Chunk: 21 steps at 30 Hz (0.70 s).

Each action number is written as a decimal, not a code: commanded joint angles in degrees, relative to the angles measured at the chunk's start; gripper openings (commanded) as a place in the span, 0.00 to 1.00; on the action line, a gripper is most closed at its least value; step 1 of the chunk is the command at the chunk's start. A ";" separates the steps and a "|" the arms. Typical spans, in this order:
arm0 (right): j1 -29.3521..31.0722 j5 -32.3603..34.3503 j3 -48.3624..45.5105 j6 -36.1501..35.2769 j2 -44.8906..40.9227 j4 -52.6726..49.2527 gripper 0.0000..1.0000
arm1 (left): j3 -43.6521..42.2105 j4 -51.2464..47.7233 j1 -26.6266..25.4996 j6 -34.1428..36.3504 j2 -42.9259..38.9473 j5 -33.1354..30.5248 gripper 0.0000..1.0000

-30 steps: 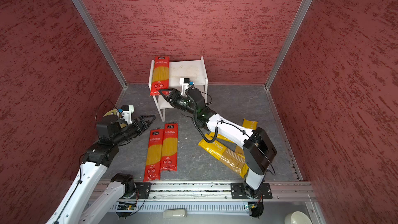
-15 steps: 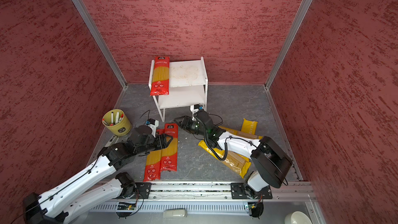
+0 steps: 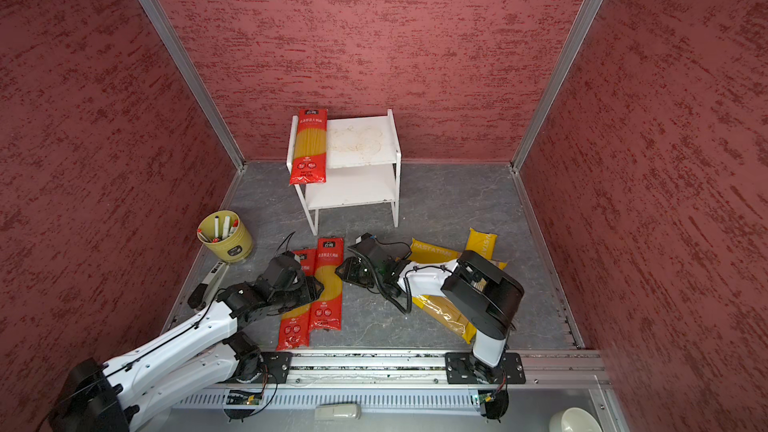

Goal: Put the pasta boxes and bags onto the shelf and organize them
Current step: 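Move both grippers back down to the next red spaghetti bag and grasp it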

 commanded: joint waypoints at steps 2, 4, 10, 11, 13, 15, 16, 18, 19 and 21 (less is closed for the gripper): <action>0.22 1.68 2.34 -0.48 2.42 -1.34 0.44 | -1.00 4.02 0.54 -0.33 -0.61 2.03 0.65; 0.20 0.70 2.97 -0.21 4.35 -0.06 0.44 | -1.55 5.64 0.49 -0.43 0.37 2.50 0.64; 0.23 -2.47 2.54 1.14 8.86 9.16 0.36 | -3.21 11.38 0.48 -1.13 3.26 4.94 0.57; 0.18 -2.64 2.35 0.93 8.97 11.19 0.34 | -3.43 12.08 0.48 -1.36 3.41 5.29 0.54; 0.20 -3.26 1.73 1.17 9.10 14.89 0.29 | -3.40 12.61 0.57 -1.17 3.52 5.64 0.50; 0.20 -3.84 0.53 1.98 8.86 18.63 0.23 | -3.01 12.37 0.58 -1.04 3.35 5.55 0.46; 0.23 -3.82 0.18 2.02 8.46 19.35 0.20 | -2.88 12.14 0.57 -1.04 3.04 5.50 0.45; 0.22 -3.30 -0.45 1.52 7.12 19.72 0.15 | -2.74 12.10 0.63 -1.03 2.27 5.49 0.43; 0.19 -3.00 -0.67 1.33 6.43 19.70 0.12 | -2.86 12.09 0.59 -1.04 1.90 5.49 0.42; 0.16 -2.19 -1.45 1.14 5.17 19.68 0.09 | -3.01 12.17 0.57 -1.15 1.32 5.53 0.41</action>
